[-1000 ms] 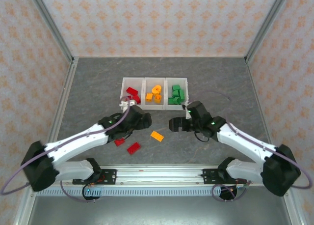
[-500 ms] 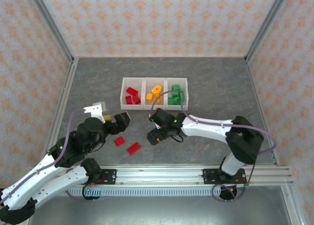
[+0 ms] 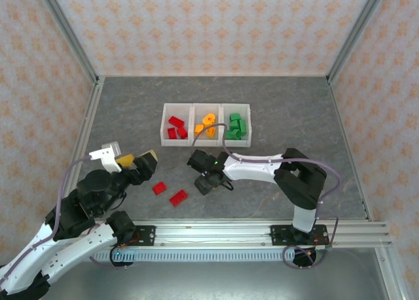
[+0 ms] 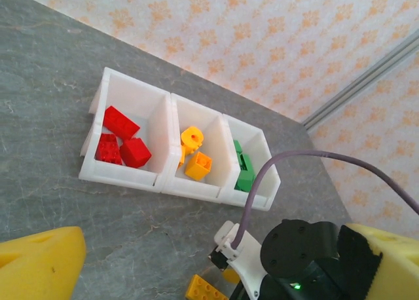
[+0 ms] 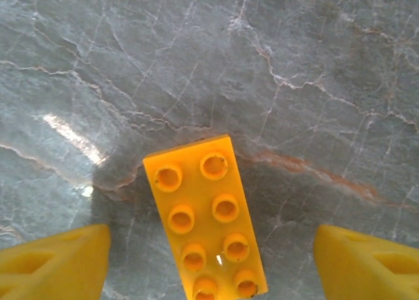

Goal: Sort the legos into containers by color
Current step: Pick up the lego from the bottom-center of the table.

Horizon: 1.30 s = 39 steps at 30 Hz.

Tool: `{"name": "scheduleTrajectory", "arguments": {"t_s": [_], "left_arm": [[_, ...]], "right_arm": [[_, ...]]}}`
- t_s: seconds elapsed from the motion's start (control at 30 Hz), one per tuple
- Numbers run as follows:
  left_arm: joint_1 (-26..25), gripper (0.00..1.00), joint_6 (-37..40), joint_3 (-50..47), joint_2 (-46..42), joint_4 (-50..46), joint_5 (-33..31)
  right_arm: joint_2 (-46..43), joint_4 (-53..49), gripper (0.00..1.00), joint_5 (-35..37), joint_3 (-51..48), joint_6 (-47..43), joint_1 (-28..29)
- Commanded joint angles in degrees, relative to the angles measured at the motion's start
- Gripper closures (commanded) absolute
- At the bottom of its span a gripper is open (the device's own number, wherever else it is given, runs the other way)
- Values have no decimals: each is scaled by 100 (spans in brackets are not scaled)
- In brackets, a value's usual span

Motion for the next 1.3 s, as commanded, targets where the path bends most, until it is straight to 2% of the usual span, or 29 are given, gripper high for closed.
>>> {"name": "scheduleTrajectory", "arguments": {"t_s": [0.0,0.23,0.37,0.57,0.73,1.07,1.27], "left_arm": [[-7,1,87,-83,-75,-54,-144],[-14,1,70,-101,16,-62,-216],[-14,1,66,-111,115,-65,-258],[-13,0,74,-113,213,-65,-245],[-13,1,61,-100,208,-87,-283],[-14,1,26,-117,150,-92,-334],[-10,1,21,-122,154,-101,-333]], "right_arm": [[211,-248,27,372,197,6,39],[506,-340,36,665,393,21,181],[729,-440,50,936,513,71,299],[992,-524,64,1247,597,167,422],[851,-547,74,1449,601,280,425],[-14,-525,77,1710,872,394,413],[-329,-396,78,1730,1232,389,133]]}}
